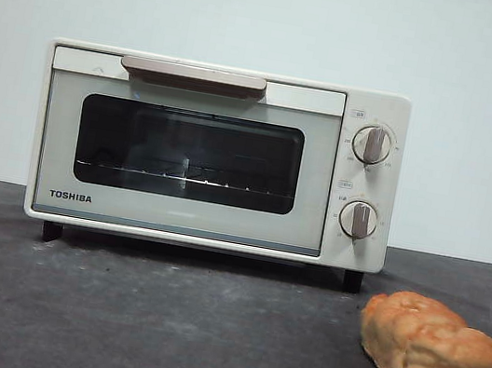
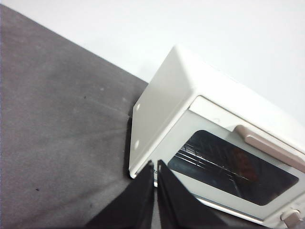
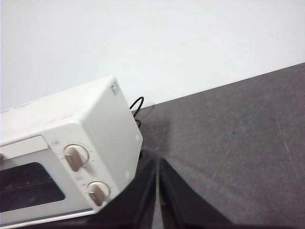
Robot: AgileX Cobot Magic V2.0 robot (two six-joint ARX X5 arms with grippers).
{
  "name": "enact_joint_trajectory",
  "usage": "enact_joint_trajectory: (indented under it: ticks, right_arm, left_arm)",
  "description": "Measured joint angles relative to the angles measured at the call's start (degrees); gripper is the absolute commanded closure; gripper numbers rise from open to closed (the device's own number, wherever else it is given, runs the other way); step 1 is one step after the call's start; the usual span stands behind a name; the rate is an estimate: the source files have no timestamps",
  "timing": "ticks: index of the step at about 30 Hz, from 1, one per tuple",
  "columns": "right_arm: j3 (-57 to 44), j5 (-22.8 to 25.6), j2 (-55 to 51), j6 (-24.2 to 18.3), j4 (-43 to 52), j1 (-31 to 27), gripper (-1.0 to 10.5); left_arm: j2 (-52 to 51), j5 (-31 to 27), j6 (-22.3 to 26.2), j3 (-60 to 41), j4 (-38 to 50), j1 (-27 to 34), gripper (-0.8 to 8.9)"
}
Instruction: The left arm flap open the oven, the right arm pick bread and place it into oven, the left arm flap close the oven
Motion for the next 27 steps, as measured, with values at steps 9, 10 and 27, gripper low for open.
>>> enact_joint_trajectory:
  ticks: [9,10,27]
  right_arm:
    - [15.2,-9.7,12.3,-6.9,-14.8,0.0,9.4]
    - [16.6,-10.7,13.8,-7.9,-16.5,0.0,9.4]
    - [29.7,-16.3,28.1,-20.9,-40.7,3.9,9.3]
  left_arm:
    - [11.6,8.1,11.0,15.1,-13.6,0.0,7.98]
    - [12.9,9.0,12.4,16.3,-14.9,0.0,7.98]
    - [26.8,16.0,26.5,27.9,-30.8,-2.1,7.98]
